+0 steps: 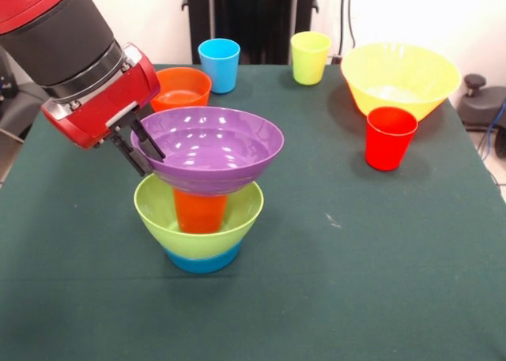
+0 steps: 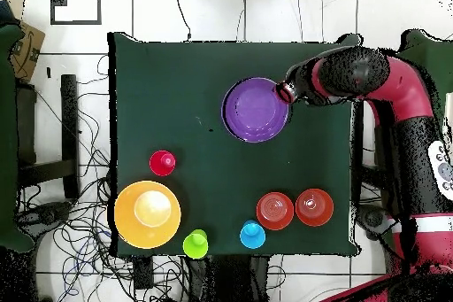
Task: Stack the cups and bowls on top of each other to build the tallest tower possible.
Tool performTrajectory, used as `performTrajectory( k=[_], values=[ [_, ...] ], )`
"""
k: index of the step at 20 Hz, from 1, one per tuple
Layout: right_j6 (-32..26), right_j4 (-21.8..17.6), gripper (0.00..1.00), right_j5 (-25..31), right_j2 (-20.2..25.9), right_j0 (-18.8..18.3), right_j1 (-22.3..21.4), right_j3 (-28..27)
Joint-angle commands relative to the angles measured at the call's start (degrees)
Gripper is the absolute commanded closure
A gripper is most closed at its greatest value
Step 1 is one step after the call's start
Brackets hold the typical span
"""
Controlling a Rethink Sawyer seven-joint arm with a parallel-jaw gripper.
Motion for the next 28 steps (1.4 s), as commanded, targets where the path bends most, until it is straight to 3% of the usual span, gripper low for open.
performTrajectory(
  k=[1,28],
  values=[
    [-21.81,-5.56,1.00,-1.17,-1.44,2.03,0.77,-4.33],
    [-20.64,-6.84,1.00,0.14,-1.94,1.44,0.41,-2.46]
  ],
)
